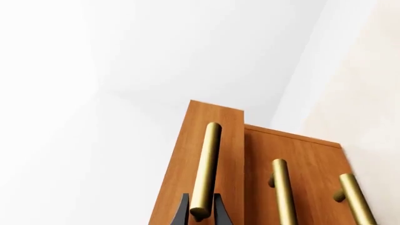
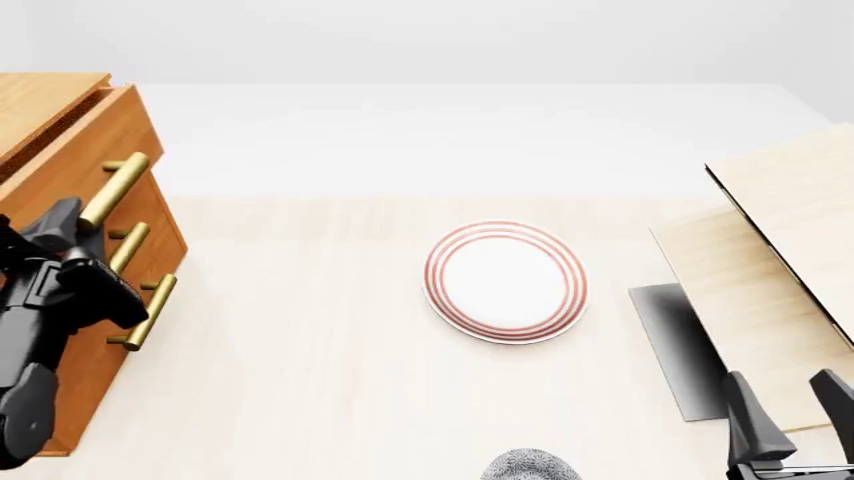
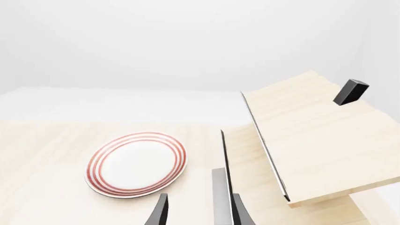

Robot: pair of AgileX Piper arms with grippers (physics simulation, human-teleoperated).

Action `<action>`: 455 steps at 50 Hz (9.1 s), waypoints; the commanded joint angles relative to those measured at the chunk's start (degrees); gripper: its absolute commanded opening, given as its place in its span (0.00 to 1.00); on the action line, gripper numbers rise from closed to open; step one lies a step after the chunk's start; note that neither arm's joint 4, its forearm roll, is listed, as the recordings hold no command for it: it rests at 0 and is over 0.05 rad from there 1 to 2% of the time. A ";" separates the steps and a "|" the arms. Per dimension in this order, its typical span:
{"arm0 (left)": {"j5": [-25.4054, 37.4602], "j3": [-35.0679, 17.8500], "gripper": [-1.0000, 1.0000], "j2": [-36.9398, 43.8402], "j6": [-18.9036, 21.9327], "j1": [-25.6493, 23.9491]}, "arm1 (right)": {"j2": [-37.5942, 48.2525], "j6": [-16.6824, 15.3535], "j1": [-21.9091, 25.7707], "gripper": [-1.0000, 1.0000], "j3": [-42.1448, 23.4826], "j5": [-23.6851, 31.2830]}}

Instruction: Open the top drawer of the cabinet and put the bowl in it.

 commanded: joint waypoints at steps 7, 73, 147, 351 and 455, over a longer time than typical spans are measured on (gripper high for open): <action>-2.35 0.74 0.00 0.06 2.17 -6.22 | 0.16 -0.07 0.05 1.00 0.02 -0.12; -4.87 -3.23 0.00 2.20 9.96 -21.95 | 0.12 -0.37 0.27 1.00 0.03 0.26; 67.06 -25.81 1.00 -33.50 -37.85 -20.72 | 0.27 -0.73 0.50 1.00 0.04 0.53; 105.47 -55.80 1.00 5.15 -78.90 -21.77 | 0.83 -1.62 1.17 1.00 0.00 1.24; 108.75 -60.10 1.00 4.05 -77.67 -30.51 | 0.88 -2.04 1.47 1.00 0.02 1.80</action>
